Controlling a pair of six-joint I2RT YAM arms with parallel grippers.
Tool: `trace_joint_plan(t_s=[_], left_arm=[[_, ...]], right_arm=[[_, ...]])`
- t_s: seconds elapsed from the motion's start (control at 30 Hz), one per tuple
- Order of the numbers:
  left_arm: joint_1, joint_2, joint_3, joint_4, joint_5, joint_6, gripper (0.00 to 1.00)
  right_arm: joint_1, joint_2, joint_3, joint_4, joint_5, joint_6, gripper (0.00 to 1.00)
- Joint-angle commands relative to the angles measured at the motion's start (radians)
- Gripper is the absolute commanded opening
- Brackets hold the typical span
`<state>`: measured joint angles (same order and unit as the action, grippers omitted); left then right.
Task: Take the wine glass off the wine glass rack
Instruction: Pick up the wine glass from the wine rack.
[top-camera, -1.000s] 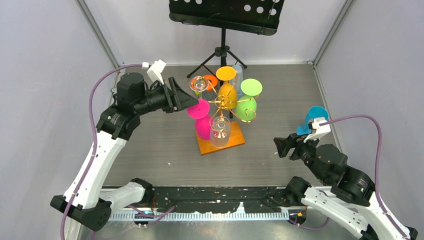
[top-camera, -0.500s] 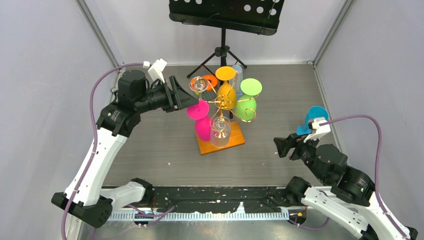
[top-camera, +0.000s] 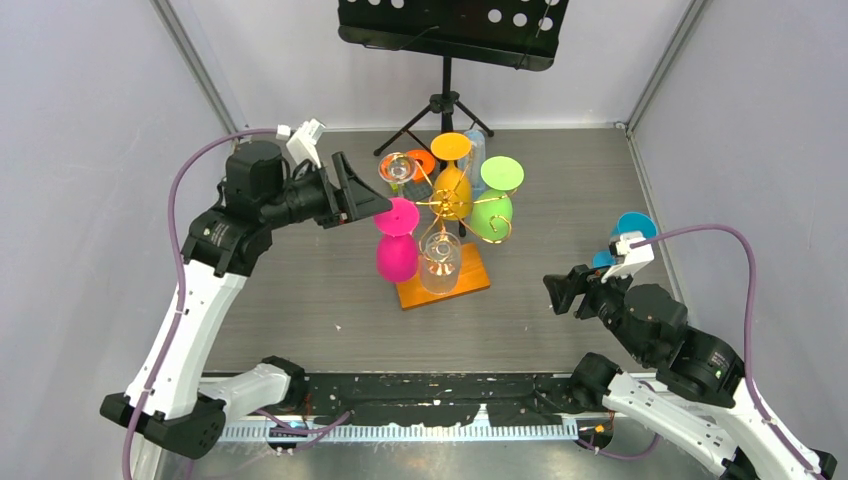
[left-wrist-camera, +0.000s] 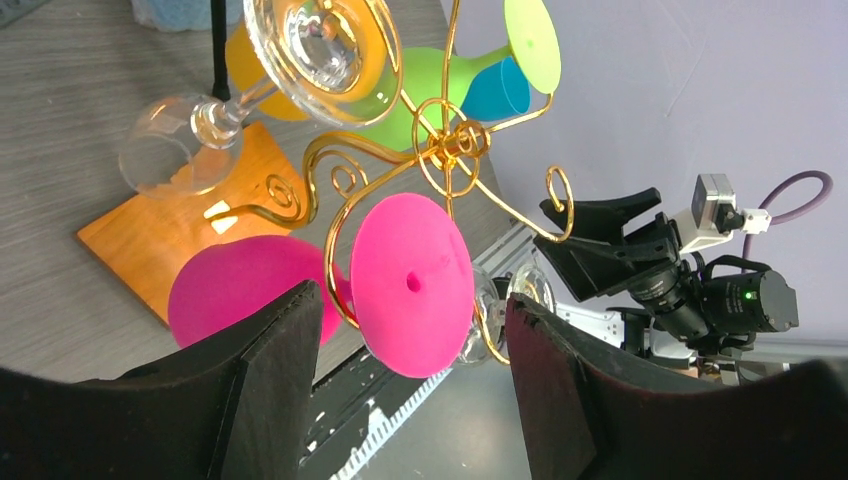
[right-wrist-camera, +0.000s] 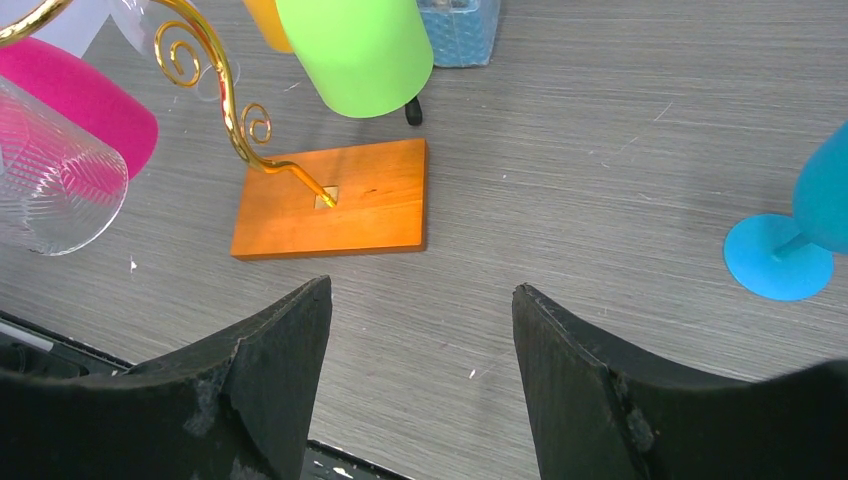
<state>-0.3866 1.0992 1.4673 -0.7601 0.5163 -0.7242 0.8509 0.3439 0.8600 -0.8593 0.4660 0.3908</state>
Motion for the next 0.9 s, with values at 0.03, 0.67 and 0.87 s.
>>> trace_joint_plan(t_s=[0.03,0.67,0.87], left_arm=[[0.012,-0.038,0.030,-0.041,0.002,0.017,0.66],[0.011,-0.098,-0.136,0.085,0.134,-0.121,0.65],[0.011,-0.089,-0.124,0.117,0.173,-0.148,0.65]], right_arm=[[0.000,0.009,0.008,0.055,-0.003,-0.002,0.72],[0.001,-0.006,-0.019,0.071,-0.015,0.007,0.72],[0.000,-0.018,-0.019,0.063,-0.011,0.009,0.72]])
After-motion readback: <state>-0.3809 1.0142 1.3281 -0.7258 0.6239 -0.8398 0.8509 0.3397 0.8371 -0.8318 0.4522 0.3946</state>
